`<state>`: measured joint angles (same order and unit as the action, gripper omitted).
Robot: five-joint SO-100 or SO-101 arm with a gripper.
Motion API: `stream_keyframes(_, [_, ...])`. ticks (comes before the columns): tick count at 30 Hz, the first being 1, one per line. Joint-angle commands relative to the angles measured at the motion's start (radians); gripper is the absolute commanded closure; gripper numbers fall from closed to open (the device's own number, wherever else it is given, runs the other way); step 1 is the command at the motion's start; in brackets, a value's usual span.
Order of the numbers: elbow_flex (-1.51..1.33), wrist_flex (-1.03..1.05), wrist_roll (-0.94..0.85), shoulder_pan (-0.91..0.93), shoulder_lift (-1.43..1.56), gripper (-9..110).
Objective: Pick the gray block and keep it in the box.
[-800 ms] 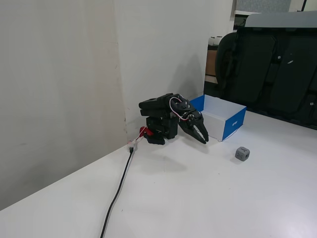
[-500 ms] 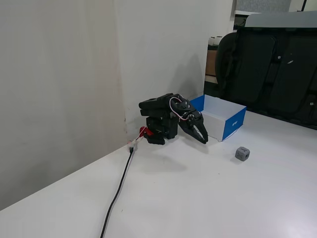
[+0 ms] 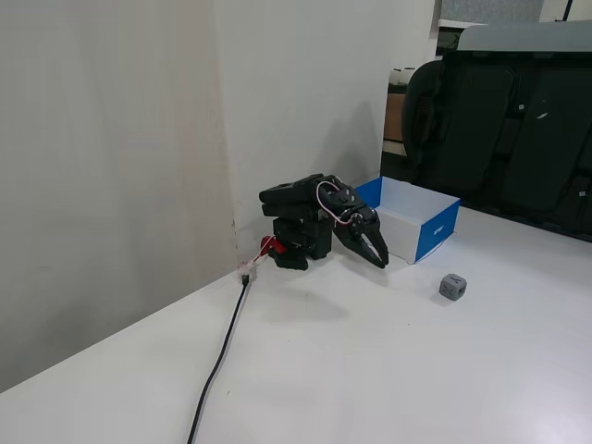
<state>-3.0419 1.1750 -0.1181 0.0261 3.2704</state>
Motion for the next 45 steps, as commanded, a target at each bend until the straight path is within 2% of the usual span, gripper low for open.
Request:
stream_keyframes(1, [0.014,-0.021,-0.003,0.008,0.158,101])
stream_keyframes(15, [0.021,-0.029,-0.008,-0.017,0.158,101])
stream_keyframes(21, [0.247,0.017,0.037,-0.147,0.106,101])
stream_keyframes(33, [0.517,-0.032,0.100,-0.250,-0.552,101])
stream_keyframes(37, [0.606,-0.057,0.121,-0.290,-0.795,90])
stream_keyframes(42, [0.641,-0.121,0.186,-0.341,-0.985,84])
stream_keyframes(45, [0.761,-0.141,0.230,-0.353,-1.226,82])
